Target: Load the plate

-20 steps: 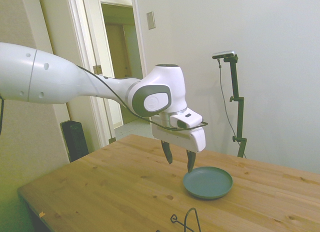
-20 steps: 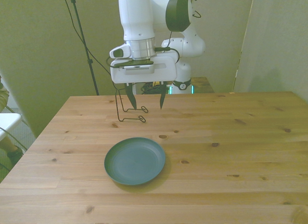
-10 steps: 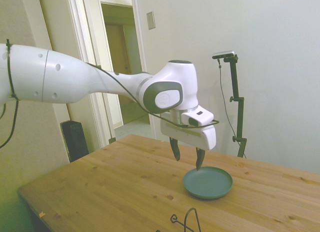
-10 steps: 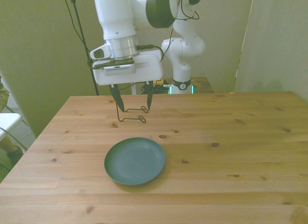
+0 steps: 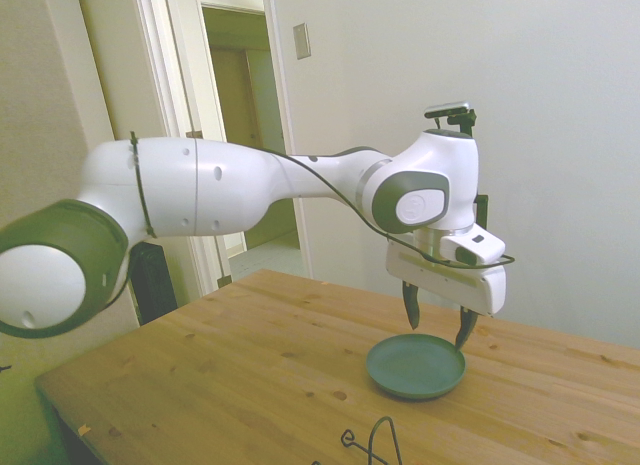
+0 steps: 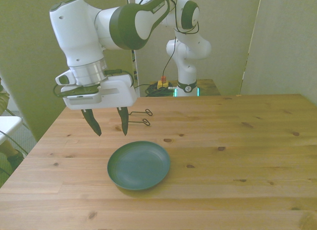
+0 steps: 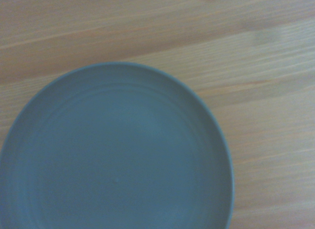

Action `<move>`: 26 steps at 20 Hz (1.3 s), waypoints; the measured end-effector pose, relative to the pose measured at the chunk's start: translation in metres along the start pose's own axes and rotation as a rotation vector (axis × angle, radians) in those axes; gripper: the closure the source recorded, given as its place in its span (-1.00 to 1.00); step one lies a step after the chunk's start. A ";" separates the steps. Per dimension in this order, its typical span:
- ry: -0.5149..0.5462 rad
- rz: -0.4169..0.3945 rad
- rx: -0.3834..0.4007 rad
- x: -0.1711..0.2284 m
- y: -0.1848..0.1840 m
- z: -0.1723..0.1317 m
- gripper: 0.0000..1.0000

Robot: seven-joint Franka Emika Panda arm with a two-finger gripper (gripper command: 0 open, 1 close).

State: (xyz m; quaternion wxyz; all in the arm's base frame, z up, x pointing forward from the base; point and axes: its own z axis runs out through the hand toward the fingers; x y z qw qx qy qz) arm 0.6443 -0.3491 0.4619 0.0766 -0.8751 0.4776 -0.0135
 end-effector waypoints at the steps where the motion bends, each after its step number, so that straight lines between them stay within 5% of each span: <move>1: -0.010 -0.006 0.005 0.006 0.001 0.002 -1.00; 11: -0.087 -0.089 0.041 0.032 -0.019 0.070 -1.00; 26: -0.146 -0.138 0.030 0.032 -0.028 0.097 -1.00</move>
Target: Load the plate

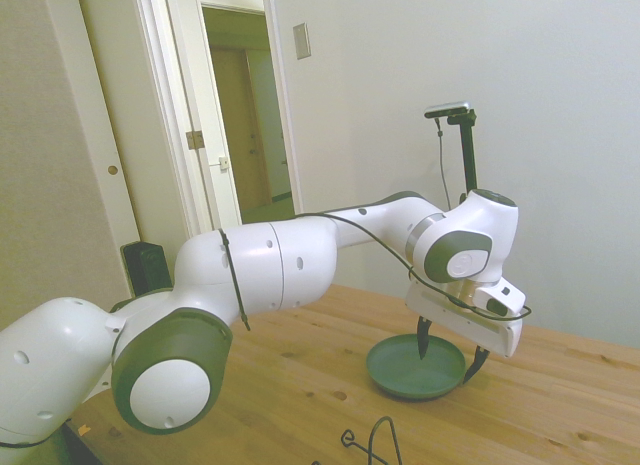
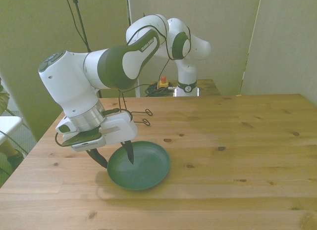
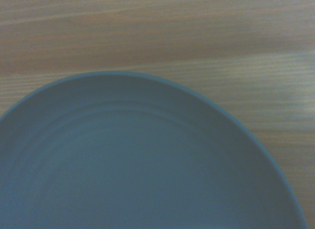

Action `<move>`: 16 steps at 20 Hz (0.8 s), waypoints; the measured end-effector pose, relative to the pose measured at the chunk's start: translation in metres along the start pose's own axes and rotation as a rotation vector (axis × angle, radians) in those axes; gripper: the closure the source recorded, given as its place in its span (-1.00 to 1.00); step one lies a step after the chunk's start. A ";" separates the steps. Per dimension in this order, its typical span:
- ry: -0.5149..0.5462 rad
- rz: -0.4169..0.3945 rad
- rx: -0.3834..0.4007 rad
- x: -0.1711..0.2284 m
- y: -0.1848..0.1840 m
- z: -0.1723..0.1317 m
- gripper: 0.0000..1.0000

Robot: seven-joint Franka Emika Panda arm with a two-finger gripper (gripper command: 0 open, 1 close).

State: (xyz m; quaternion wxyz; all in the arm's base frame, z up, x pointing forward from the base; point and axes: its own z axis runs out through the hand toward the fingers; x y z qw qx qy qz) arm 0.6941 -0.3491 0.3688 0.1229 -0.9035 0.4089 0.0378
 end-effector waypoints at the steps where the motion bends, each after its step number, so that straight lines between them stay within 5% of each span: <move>1: -0.001 0.000 -0.001 0.001 0.000 0.002 1.00; 16: -0.014 -0.005 -0.010 0.005 0.006 0.010 1.00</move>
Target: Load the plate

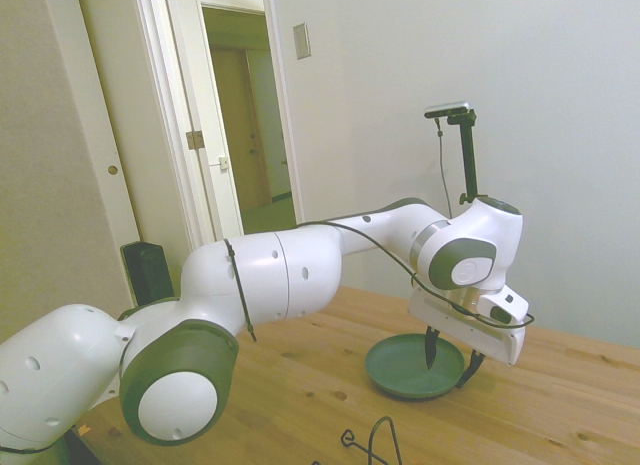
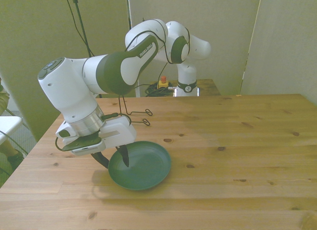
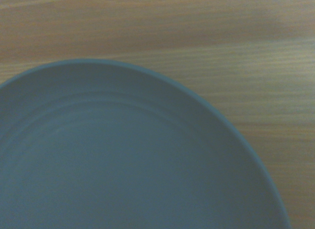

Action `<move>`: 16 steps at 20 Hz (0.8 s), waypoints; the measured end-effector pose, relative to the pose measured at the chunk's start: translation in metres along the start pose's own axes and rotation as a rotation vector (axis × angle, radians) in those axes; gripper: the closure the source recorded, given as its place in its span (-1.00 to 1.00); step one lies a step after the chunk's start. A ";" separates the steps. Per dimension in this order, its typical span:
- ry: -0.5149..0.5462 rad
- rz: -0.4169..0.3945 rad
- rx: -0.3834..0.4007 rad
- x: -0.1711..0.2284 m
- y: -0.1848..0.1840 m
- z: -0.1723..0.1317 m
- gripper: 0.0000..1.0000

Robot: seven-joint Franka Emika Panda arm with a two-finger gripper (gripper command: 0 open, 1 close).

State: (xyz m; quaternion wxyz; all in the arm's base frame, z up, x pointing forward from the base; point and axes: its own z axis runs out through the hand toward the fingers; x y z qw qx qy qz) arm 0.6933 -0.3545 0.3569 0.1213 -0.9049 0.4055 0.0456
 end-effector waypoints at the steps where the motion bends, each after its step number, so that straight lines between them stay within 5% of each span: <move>1: 0.000 0.000 0.000 0.000 0.000 0.000 1.00; 16: 0.012 -0.009 -0.003 0.002 0.000 -0.001 1.00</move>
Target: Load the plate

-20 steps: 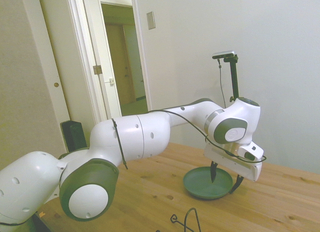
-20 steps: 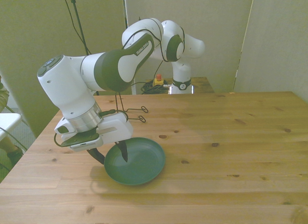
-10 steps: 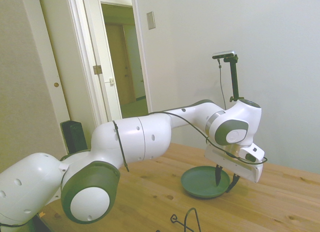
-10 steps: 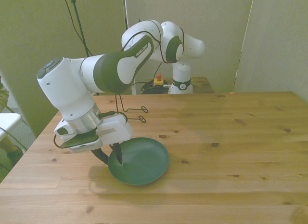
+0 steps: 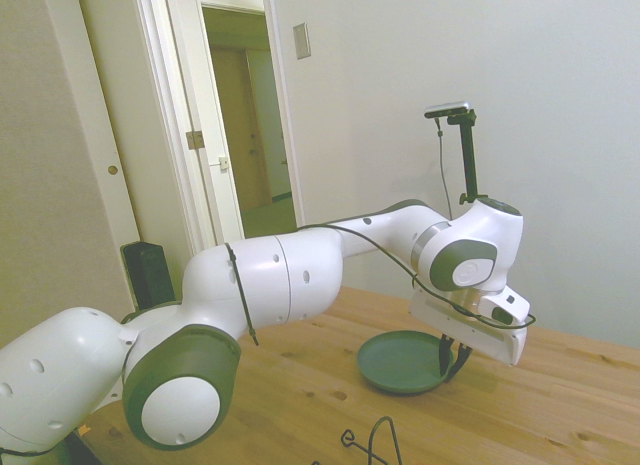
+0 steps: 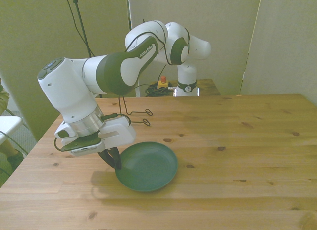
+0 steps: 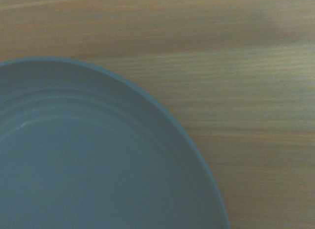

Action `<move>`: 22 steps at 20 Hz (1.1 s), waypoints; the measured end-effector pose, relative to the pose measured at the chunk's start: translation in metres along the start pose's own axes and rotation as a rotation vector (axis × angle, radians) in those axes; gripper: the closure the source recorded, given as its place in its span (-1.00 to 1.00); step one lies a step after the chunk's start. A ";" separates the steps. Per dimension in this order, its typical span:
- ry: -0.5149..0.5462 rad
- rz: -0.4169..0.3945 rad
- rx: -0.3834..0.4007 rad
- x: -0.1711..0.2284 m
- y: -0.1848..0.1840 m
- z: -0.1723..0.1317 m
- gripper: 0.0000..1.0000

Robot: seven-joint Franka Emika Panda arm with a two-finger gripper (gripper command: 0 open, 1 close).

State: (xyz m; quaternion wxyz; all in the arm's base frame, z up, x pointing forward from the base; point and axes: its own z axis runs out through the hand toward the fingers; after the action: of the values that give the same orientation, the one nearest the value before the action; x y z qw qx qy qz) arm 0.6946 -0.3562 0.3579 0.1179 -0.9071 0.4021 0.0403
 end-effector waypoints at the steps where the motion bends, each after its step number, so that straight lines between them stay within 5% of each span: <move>1: 0.002 0.000 0.000 0.000 0.000 -0.001 1.00; 8: 0.046 0.000 -0.015 -0.001 0.003 -0.024 1.00; 22: 0.238 -0.049 -0.065 -0.044 0.012 -0.143 1.00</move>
State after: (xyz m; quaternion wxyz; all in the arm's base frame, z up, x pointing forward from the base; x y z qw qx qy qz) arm 0.6533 -0.3677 0.5016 0.0409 -0.9183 0.3895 -0.0575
